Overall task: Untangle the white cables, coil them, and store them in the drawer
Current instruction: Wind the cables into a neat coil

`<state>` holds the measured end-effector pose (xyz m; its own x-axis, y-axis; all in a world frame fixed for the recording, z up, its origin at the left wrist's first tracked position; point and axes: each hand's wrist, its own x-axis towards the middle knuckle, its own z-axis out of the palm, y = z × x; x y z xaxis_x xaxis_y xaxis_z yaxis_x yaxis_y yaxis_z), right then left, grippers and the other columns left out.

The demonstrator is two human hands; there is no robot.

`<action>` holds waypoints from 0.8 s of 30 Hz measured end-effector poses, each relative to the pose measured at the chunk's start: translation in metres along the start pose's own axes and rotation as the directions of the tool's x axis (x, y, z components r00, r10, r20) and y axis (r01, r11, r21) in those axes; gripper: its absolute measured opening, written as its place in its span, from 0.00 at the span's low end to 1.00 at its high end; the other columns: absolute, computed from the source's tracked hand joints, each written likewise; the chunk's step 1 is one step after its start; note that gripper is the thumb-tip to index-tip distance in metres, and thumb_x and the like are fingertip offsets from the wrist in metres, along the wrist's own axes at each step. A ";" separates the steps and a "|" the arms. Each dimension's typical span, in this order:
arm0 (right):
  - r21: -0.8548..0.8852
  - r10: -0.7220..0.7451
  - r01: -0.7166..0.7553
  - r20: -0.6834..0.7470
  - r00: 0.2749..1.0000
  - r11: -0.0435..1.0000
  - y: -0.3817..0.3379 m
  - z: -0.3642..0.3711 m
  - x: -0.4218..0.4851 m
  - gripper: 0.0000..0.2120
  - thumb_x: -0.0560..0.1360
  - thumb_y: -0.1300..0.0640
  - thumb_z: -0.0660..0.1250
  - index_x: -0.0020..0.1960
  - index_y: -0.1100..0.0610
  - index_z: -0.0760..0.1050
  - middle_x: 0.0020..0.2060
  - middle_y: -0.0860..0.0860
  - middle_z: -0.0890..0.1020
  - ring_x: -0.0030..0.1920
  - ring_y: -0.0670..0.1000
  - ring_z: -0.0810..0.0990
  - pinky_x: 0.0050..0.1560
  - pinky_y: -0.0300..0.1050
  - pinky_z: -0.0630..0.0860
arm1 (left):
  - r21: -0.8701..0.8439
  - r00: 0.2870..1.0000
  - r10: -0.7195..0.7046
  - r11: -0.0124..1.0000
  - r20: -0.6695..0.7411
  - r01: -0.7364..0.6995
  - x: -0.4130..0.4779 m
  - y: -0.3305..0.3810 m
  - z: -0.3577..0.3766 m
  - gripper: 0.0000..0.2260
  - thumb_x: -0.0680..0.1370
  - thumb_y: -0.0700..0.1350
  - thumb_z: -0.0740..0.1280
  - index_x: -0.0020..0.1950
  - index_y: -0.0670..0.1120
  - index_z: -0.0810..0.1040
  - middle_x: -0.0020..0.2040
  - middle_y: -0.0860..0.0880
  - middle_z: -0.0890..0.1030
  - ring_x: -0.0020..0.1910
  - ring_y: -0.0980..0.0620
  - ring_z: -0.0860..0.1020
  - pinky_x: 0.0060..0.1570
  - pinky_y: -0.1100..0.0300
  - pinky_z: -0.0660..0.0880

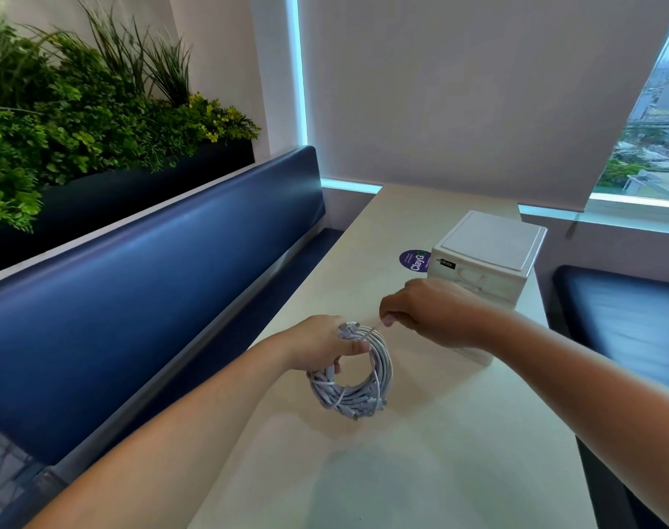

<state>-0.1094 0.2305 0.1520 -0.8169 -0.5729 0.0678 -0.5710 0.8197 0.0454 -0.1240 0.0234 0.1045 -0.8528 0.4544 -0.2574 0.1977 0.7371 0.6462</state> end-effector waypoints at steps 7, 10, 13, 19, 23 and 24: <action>-0.135 -0.166 0.134 -0.265 0.950 0.982 0.023 0.011 0.004 0.08 0.78 0.55 0.64 0.47 0.46 0.80 0.44 0.40 0.81 0.44 0.50 0.71 0.44 0.46 0.73 | -0.184 1.000 0.014 0.983 -0.002 -0.014 -0.006 0.004 -0.003 0.15 0.80 0.58 0.63 0.42 0.47 0.72 0.35 0.49 0.74 0.30 0.55 0.75 0.35 0.62 0.71; 0.067 -0.083 0.105 -0.273 0.958 0.992 0.022 0.020 0.003 0.07 0.77 0.57 0.65 0.48 0.52 0.82 0.44 0.47 0.82 0.43 0.52 0.79 0.43 0.45 0.75 | -0.288 1.000 0.028 0.957 0.000 -0.027 -0.007 0.004 -0.002 0.16 0.79 0.58 0.64 0.41 0.47 0.71 0.33 0.50 0.74 0.30 0.55 0.75 0.38 0.60 0.71; 0.317 0.052 0.048 -0.300 0.953 0.947 0.017 0.029 -0.002 0.06 0.76 0.61 0.67 0.49 0.57 0.83 0.41 0.49 0.83 0.38 0.48 0.81 0.42 0.35 0.74 | -0.400 0.998 0.060 0.915 -0.014 -0.060 -0.008 0.006 -0.001 0.15 0.79 0.55 0.65 0.40 0.46 0.70 0.31 0.50 0.73 0.28 0.55 0.75 0.39 0.60 0.70; 0.731 0.384 -0.221 -0.061 0.921 0.646 0.001 0.052 -0.009 0.11 0.77 0.66 0.62 0.47 0.55 0.81 0.39 0.49 0.83 0.38 0.44 0.82 0.43 0.36 0.78 | -0.478 0.996 0.078 0.874 -0.035 -0.085 -0.008 0.011 0.002 0.15 0.80 0.53 0.65 0.39 0.45 0.70 0.30 0.49 0.70 0.27 0.55 0.72 0.35 0.65 0.71; 0.966 0.405 -0.221 0.150 0.902 0.134 -0.011 0.055 -0.018 0.13 0.81 0.60 0.57 0.51 0.60 0.81 0.45 0.56 0.83 0.46 0.50 0.80 0.52 0.46 0.77 | -0.518 0.994 0.074 0.848 -0.084 -0.107 -0.007 0.014 0.004 0.15 0.80 0.53 0.64 0.40 0.45 0.70 0.29 0.51 0.70 0.28 0.55 0.72 0.39 0.61 0.70; 0.979 0.394 -0.205 0.192 0.899 -0.010 -0.013 0.055 -0.021 0.15 0.82 0.57 0.56 0.52 0.62 0.80 0.46 0.59 0.83 0.47 0.52 0.80 0.55 0.49 0.75 | -0.525 0.993 0.068 0.844 -0.093 -0.107 -0.007 0.014 0.004 0.15 0.80 0.54 0.64 0.40 0.45 0.70 0.29 0.51 0.71 0.28 0.55 0.72 0.40 0.60 0.70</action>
<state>-0.0895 0.2321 0.0951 -0.9748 -0.1926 -0.1125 0.0930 0.1073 -0.9899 -0.1135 0.0330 0.1126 -0.8787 0.4549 -0.1445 0.0046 0.3108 0.9505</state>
